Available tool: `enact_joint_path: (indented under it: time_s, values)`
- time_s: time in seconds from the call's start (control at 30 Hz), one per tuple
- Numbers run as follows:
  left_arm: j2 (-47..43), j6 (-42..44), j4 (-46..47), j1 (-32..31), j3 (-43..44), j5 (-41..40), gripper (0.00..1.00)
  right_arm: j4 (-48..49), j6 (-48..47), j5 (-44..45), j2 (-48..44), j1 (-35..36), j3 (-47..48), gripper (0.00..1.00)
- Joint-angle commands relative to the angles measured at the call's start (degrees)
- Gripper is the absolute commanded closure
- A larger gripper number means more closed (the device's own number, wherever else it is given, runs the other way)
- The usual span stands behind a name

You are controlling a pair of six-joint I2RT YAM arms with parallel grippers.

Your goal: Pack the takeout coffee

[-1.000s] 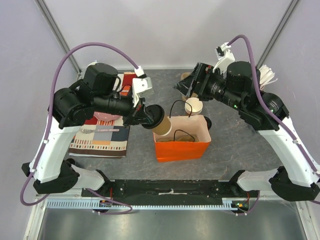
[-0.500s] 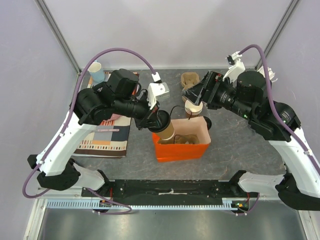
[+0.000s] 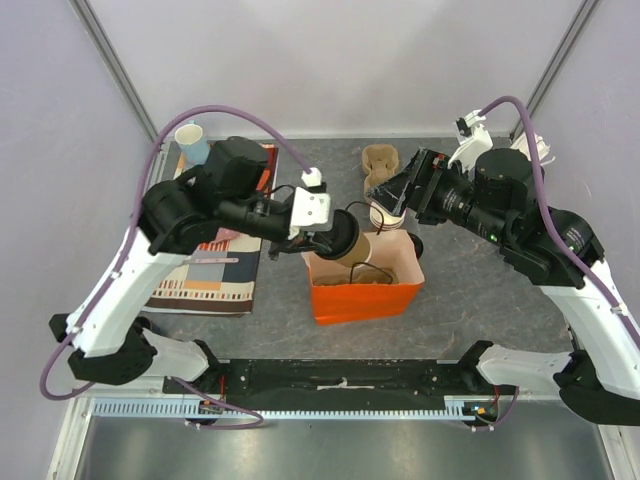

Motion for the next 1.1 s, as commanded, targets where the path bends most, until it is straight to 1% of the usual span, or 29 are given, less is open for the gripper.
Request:
enact_joint_path:
  time_s: [0.0,0.07,0.2,0.33,0.37,0.4,0.57,0.83,1.07]
  values:
    - [2.7,11.9,2.3,-0.1,-0.1,6.6,0.98,0.5,0.2,1.6,-1.5,-0.1,-0.4,0.11]
    - [3.3,14.3,1.3,-0.2,-0.7,7.9,0.98,0.4,0.3,1.8,-2.0,-0.1,-0.9,0.11]
    - [5.2,23.5,-0.3,-0.2,-0.4,9.6,0.98,0.0,0.8,1.9,-2.8,-0.1,-1.9,0.11]
    - [8.5,27.3,-0.2,0.1,1.6,10.1,0.98,0.0,1.0,1.4,-2.7,0.0,-2.5,0.11]
    - [8.8,28.3,-1.5,0.2,1.8,10.6,0.98,0.0,1.0,1.5,-2.7,-0.1,-2.5,0.11]
    - [9.3,31.5,-2.3,0.5,2.2,11.8,0.98,0.0,1.1,1.3,-2.7,-0.1,-2.6,0.11]
    - [11.5,38.4,-4.5,1.8,1.3,13.1,0.98,-0.3,1.2,1.2,-3.0,-0.1,-3.1,0.10]
    - [17.7,45.2,-13.3,2.3,6.1,10.1,0.98,-0.5,1.4,1.0,-3.2,0.0,-4.0,0.10]
    - [19.9,49.9,-16.1,2.2,6.2,8.3,0.98,-0.5,1.5,1.2,-3.7,-0.1,-4.3,0.10]
